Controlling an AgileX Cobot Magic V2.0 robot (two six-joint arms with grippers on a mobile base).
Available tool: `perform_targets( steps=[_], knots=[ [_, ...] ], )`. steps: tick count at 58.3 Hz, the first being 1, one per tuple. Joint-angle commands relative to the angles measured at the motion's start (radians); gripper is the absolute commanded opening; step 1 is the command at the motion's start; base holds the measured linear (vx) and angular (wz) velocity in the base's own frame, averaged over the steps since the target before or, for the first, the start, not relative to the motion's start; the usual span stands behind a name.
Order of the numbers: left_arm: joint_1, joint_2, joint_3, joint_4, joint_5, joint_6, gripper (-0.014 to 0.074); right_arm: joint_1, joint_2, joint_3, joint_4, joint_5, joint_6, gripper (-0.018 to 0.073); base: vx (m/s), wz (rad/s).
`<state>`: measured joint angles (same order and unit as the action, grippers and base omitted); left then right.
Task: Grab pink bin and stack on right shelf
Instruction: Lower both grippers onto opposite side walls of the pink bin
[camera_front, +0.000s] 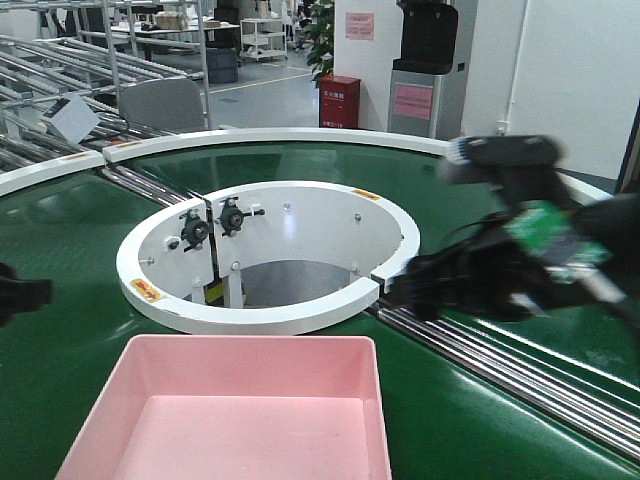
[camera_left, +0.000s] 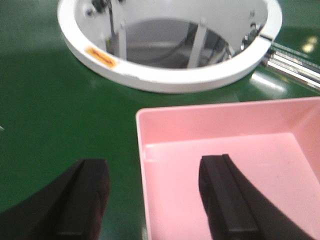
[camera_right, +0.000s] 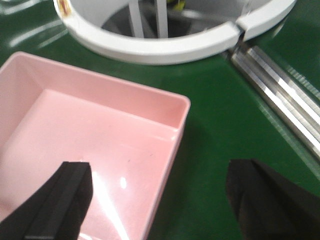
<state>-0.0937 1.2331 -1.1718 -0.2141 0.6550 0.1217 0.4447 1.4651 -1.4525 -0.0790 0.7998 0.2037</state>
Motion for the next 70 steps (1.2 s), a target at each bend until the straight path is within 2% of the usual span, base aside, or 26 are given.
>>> perform_targets(
  steps=[1, 16, 32, 41, 48, 52, 57, 64, 66, 70],
  knots=[
    [0.001, 0.065, -0.054, -0.033, -0.050, -0.009, 0.0522, 0.014, 0.068, -0.099, -0.023, -0.018, 0.037, 0.0581, 0.00, 0.00],
    [0.001, 0.307, -0.092, -0.049, -0.003, 0.036, 0.0522, 0.014, 0.261, -0.137, -0.021, 0.020, 0.062, 0.0581, 0.00, 0.00],
    [0.001, 0.456, -0.092, -0.054, 0.018, 0.036, 0.0518, 0.014, 0.380, -0.137, -0.021, 0.018, 0.065, 0.0579, 0.00, 0.00],
    [0.001, 0.514, -0.092, -0.054, 0.018, 0.036, 0.0472, 0.014, 0.438, -0.137, -0.009, 0.018, 0.069, 0.0541, 0.00, 0.00],
    [0.001, 0.527, -0.092, -0.054, 0.014, 0.036, 0.0399, 0.014, 0.469, -0.137, 0.007, 0.018, 0.069, 0.0453, 0.00, 0.00],
    [0.001, 0.529, -0.093, -0.054, 0.007, 0.036, 0.0332, 0.014, 0.477, -0.137, 0.007, 0.018, 0.069, 0.0367, 0.00, 0.00],
    [0.000, 0.529, -0.092, -0.054, 0.000, 0.036, 0.0227, 0.014, 0.480, -0.137, 0.003, 0.018, 0.068, 0.0211, 0.00, 0.00],
    [-0.017, 0.517, -0.092, -0.052, 0.000, 0.038, 0.0024, 0.014, 0.460, -0.137, -0.015, 0.028, 0.067, -0.0016, 0.00, 0.00],
    [-0.024, 0.510, -0.092, -0.052, -0.003, 0.038, -0.0010, 0.014, 0.451, -0.137, -0.025, 0.031, 0.067, -0.0015, 0.00, 0.00],
    [-0.048, 0.490, -0.092, -0.054, -0.007, 0.039, -0.0010, 0.014, 0.424, -0.137, -0.054, 0.043, 0.067, -0.0014, 0.00, 0.00]
  ],
)
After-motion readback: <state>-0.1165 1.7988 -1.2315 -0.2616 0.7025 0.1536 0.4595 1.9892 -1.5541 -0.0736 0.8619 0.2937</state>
